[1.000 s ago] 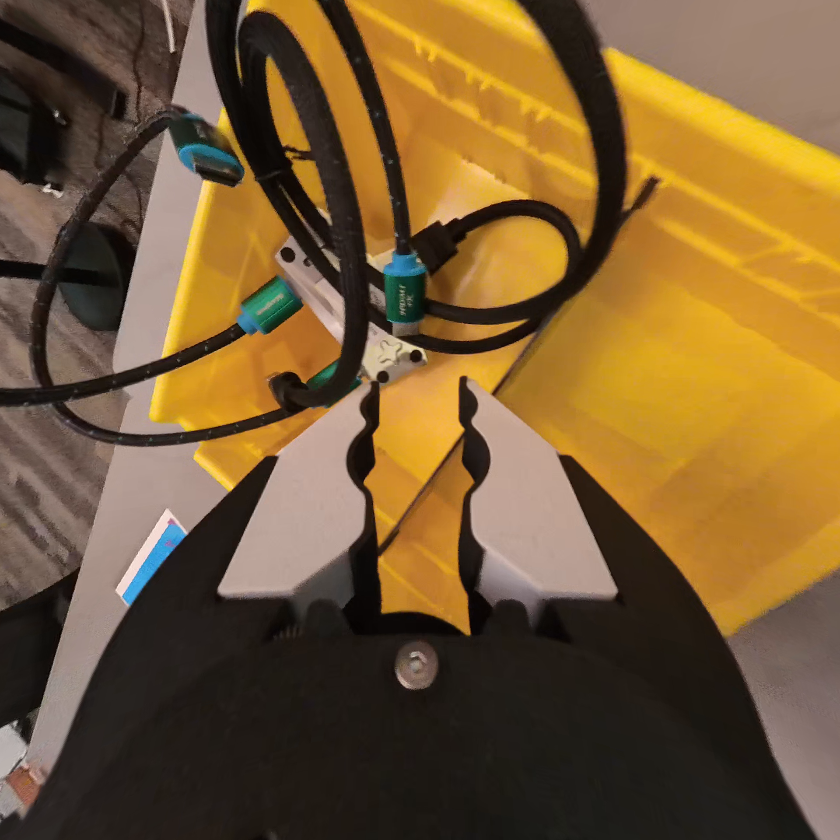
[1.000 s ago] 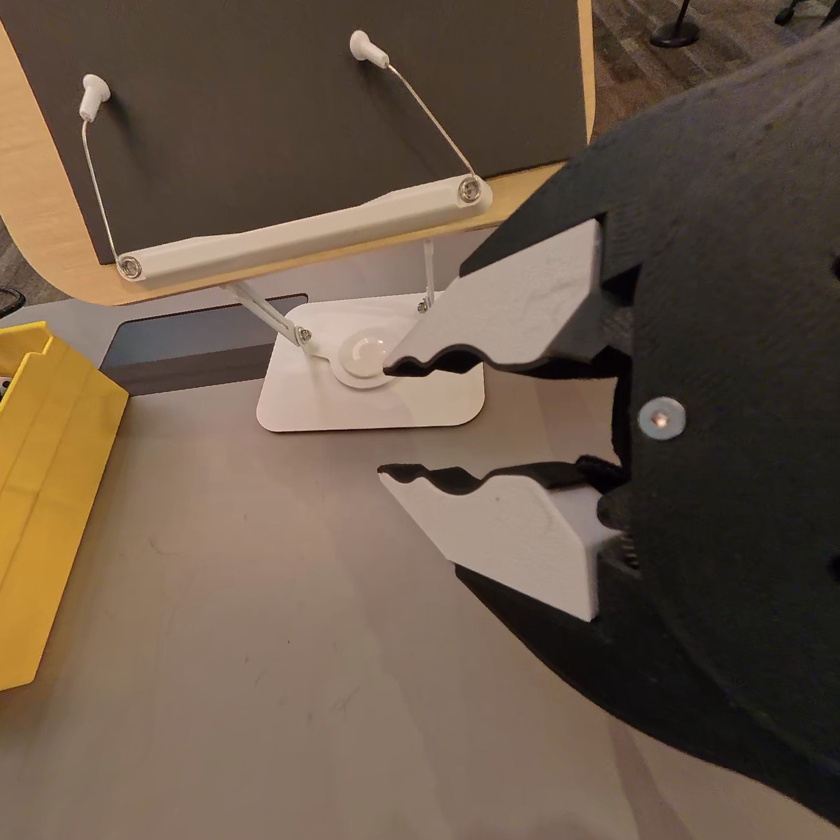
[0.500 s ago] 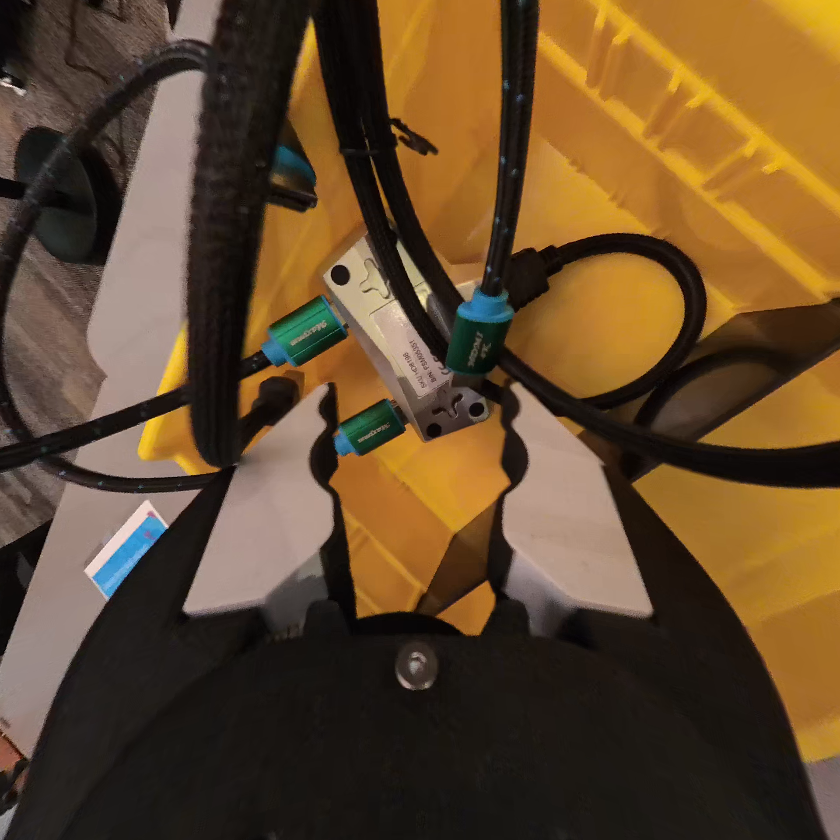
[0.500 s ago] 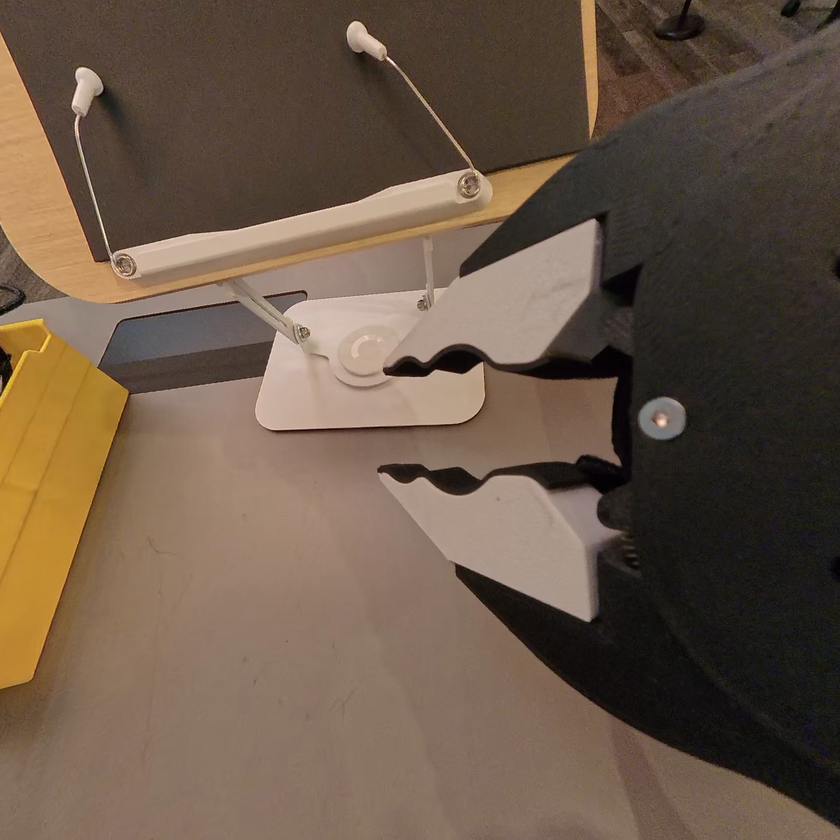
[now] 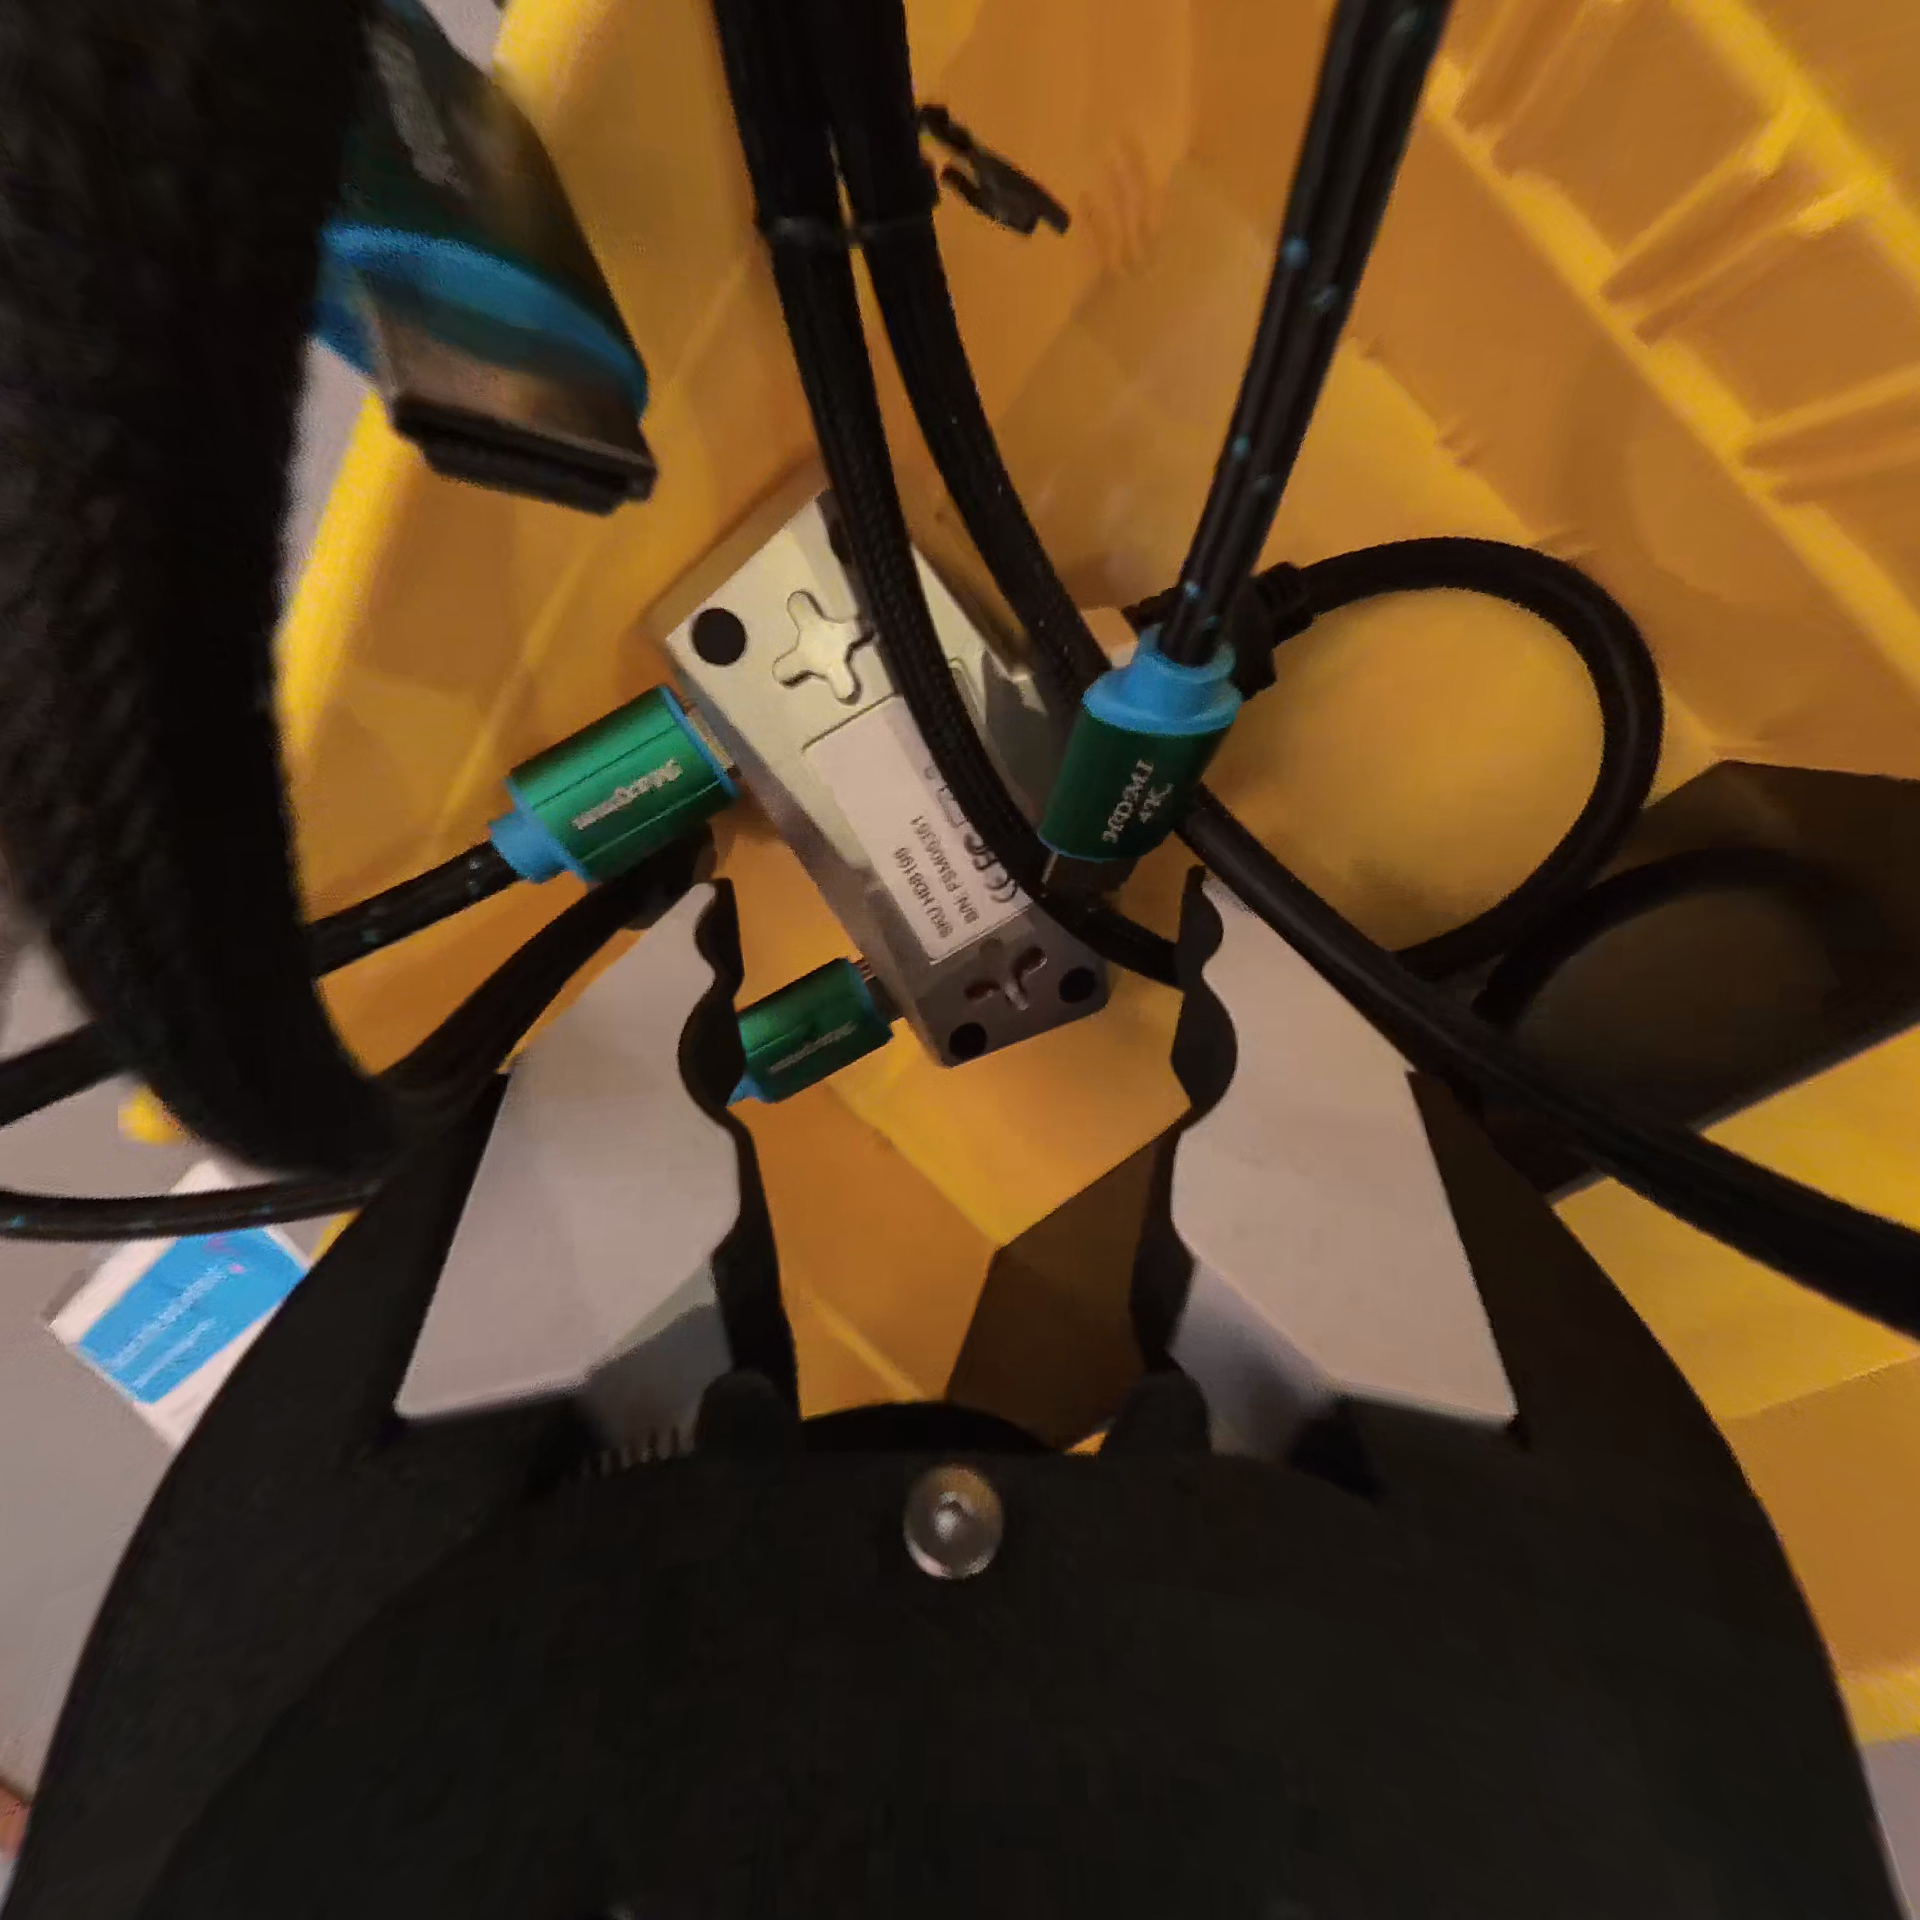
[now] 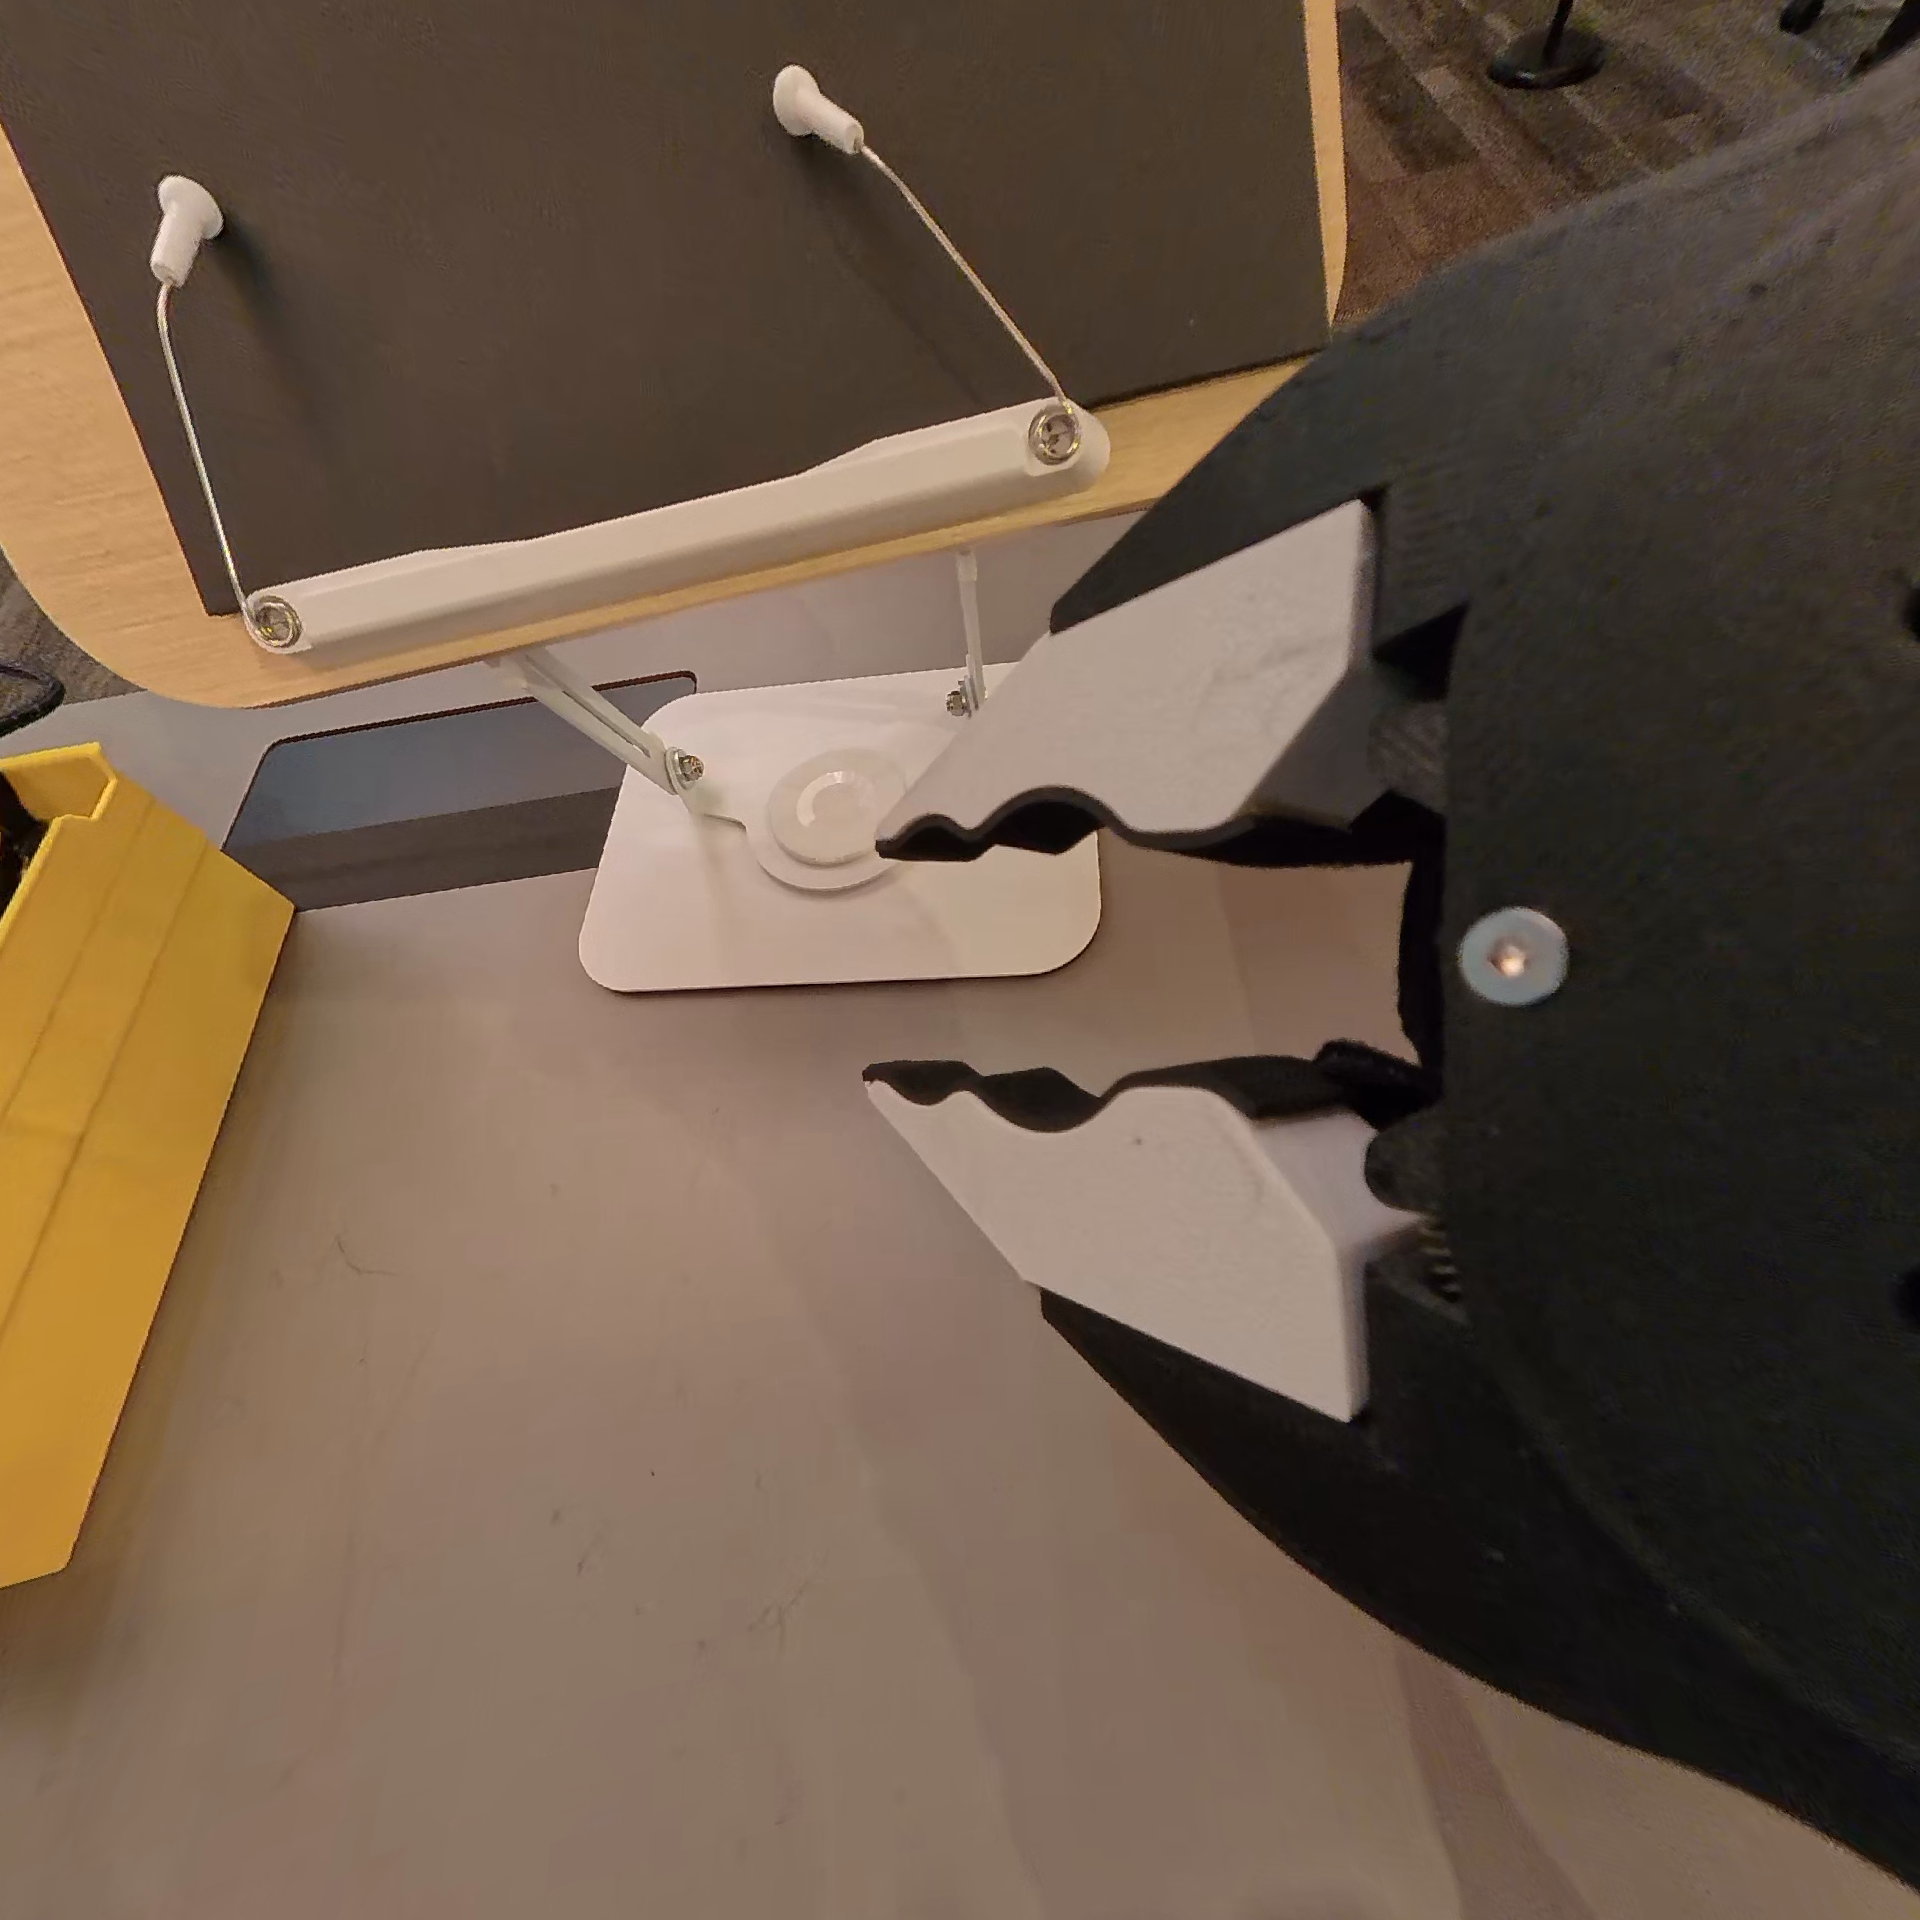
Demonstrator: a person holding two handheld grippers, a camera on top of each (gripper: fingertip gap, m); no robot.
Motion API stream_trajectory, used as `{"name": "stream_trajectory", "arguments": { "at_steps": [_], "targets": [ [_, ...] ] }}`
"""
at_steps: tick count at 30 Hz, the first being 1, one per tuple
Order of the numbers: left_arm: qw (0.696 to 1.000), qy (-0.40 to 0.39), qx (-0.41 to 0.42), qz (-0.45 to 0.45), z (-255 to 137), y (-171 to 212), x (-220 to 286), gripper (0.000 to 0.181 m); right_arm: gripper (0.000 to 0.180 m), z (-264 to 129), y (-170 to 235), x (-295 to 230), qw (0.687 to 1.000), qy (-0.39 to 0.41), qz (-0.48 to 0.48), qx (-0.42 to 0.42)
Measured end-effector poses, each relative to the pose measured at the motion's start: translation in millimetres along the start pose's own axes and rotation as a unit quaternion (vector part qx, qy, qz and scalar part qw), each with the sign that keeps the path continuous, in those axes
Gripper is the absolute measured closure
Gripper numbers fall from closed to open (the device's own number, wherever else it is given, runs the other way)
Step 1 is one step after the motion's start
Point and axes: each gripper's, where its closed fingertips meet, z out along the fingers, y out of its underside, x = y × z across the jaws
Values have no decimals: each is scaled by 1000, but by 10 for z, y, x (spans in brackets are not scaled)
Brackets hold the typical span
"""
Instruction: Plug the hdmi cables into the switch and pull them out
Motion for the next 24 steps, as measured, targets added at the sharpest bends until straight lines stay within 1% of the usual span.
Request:
{"name": "stream_trajectory", "arguments": {
  "at_steps": [3,5,11,19,24],
  "targets": [
    [999,24,-18,-26,135,33,62,96,143,-5,-2,2,1000,0,0,1],
    [999,31,-22,-25,139,23,83,108,143,-1,2,2,1000,0,1,1],
    [999,20,-29,-34,147,15,62,122,143,17,8,-9,1000,-3,-1,-1],
    [1000,-2,-11,-29,94,8,21,123,143,-12,14,10,1000,1,1,2],
    [999,-37,6,-19,-35,10,-65,124,143,-4,30,15,1000,0,3,1]
  ]
}}
